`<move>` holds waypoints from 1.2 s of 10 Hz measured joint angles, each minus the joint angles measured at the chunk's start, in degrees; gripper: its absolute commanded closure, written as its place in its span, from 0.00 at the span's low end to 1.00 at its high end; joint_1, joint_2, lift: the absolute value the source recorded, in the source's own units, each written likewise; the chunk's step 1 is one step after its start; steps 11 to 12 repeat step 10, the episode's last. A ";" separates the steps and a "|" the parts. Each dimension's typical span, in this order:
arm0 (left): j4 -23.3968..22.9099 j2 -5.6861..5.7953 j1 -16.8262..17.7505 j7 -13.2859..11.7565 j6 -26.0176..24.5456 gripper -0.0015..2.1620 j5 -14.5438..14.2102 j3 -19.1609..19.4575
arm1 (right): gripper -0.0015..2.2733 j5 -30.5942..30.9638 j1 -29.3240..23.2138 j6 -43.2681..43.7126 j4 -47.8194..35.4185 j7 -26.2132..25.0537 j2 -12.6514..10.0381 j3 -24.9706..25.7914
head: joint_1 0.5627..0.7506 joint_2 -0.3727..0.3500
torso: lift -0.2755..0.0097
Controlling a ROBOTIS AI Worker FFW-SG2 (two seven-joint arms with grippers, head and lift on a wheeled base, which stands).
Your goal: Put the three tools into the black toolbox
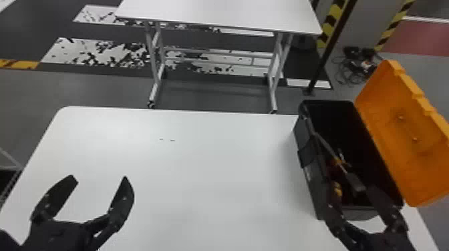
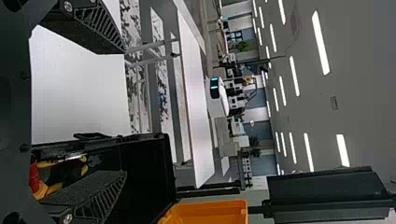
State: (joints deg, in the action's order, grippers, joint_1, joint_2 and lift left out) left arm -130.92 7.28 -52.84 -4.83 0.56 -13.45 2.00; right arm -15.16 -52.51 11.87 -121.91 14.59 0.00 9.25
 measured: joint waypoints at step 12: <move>-0.30 -0.07 -0.42 -0.32 0.18 0.02 0.00 -0.15 | 0.04 -0.80 -0.92 1.91 -0.17 0.62 0.00 0.59 | 0.70 0.37 | 0.79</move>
